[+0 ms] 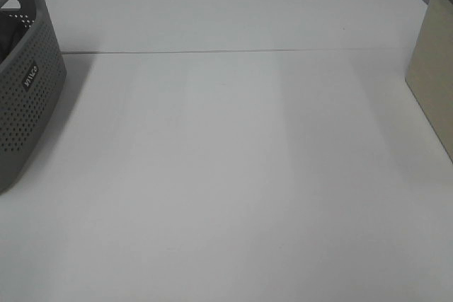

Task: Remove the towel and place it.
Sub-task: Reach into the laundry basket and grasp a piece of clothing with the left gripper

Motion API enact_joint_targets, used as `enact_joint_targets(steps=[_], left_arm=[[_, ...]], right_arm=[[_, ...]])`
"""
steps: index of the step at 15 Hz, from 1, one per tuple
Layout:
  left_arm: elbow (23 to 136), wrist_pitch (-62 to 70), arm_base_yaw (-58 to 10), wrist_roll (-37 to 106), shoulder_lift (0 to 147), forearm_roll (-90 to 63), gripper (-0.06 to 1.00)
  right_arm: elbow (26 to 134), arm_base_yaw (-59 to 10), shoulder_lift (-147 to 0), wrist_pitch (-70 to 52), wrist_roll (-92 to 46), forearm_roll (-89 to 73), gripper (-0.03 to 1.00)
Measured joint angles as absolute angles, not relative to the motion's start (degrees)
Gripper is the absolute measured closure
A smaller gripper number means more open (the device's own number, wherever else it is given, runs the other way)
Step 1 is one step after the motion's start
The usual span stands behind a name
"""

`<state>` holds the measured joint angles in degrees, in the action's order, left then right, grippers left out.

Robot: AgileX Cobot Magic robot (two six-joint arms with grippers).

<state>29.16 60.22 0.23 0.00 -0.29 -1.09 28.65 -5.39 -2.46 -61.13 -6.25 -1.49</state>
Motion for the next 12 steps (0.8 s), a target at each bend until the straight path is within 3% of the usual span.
enact_joint_targets(steps=[12], left_arm=[[29.16,60.22,0.23,0.00,-0.29,-1.49,-0.05]], right_arm=[[28.65,-3.78,-1.72,-60.91,-6.25,0.00,0.21]])
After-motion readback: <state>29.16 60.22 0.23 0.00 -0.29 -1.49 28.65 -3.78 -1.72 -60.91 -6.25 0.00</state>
